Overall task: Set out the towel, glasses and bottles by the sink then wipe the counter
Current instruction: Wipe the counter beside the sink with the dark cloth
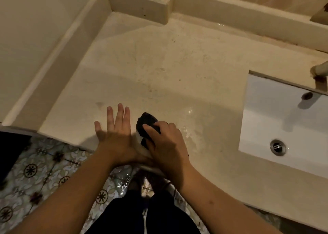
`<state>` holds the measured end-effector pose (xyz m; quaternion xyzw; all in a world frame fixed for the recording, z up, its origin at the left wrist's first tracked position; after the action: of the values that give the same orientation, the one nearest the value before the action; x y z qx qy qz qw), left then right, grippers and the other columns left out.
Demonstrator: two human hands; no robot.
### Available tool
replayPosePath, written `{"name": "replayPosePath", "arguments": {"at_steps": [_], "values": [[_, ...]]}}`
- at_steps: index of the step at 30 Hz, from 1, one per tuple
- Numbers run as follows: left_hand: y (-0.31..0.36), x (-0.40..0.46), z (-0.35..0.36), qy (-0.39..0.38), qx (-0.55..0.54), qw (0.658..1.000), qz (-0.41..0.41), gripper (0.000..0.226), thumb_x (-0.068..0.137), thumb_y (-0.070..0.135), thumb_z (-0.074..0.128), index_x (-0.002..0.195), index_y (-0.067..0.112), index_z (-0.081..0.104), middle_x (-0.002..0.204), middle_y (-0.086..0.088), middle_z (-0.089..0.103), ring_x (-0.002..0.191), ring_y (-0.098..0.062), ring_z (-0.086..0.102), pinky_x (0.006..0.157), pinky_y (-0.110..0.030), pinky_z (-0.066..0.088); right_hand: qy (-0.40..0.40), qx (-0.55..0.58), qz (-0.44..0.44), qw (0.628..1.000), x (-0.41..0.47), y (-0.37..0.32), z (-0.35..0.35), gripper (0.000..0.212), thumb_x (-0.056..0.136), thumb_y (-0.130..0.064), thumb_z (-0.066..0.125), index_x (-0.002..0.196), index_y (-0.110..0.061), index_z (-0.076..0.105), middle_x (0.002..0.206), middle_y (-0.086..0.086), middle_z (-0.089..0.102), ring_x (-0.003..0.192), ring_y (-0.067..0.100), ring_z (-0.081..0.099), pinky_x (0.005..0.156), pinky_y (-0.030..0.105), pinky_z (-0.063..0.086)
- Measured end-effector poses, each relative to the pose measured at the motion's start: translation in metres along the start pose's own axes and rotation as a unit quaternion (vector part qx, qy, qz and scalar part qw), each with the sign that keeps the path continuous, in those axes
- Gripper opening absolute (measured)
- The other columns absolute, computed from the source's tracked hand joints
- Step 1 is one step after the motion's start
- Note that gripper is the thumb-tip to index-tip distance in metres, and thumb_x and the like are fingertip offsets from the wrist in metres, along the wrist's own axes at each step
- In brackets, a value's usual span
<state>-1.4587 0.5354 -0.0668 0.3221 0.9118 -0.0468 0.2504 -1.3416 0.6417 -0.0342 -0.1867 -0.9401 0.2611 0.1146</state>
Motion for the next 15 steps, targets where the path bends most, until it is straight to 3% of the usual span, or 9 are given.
{"name": "replayPosePath", "arguments": {"at_steps": [5,10,15], "values": [[-0.001,0.0,0.0,-0.025,0.003,1.0,-0.004,0.181,0.0,0.11,0.031,0.136,0.022,-0.049,0.144,0.002,-0.057,0.138,-0.028,-0.045,0.11,-0.066,-0.01,0.012,-0.076,0.029,0.997,-0.026,0.052,-0.028,0.04,0.088,-0.024,0.072,0.127,-0.017,0.068,0.116,0.014,0.065,0.094,0.034,0.055,0.075,0.042,0.047],[0.0,-0.004,-0.005,-0.051,-0.028,0.998,0.003,0.181,0.0,0.108,0.036,0.131,0.021,-0.053,0.14,0.0,-0.061,0.131,-0.029,-0.054,0.108,-0.068,-0.021,0.096,-0.102,0.204,0.969,-0.045,0.123,-0.086,0.039,0.096,-0.022,0.063,0.134,-0.013,0.063,0.121,0.019,0.059,0.103,0.036,0.055,0.084,0.043,0.051],[-0.004,-0.013,-0.01,-0.046,-0.042,0.996,0.061,0.173,0.022,0.102,0.052,0.145,0.021,-0.039,0.148,-0.002,-0.053,0.131,-0.029,-0.053,0.107,-0.067,-0.022,0.15,-0.084,0.302,0.938,-0.049,0.126,-0.112,0.036,0.101,-0.026,0.055,0.134,-0.012,0.061,0.118,0.018,0.055,0.104,0.033,0.056,0.085,0.038,0.046]]}}
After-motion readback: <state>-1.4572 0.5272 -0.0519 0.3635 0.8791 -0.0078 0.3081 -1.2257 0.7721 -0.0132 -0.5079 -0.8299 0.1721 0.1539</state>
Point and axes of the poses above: each hand's wrist, its own x-axis towards the middle knuckle, its own z-axis out of the palm, y = z × x, the point moved 5 cm from there along x, towards the middle knuckle
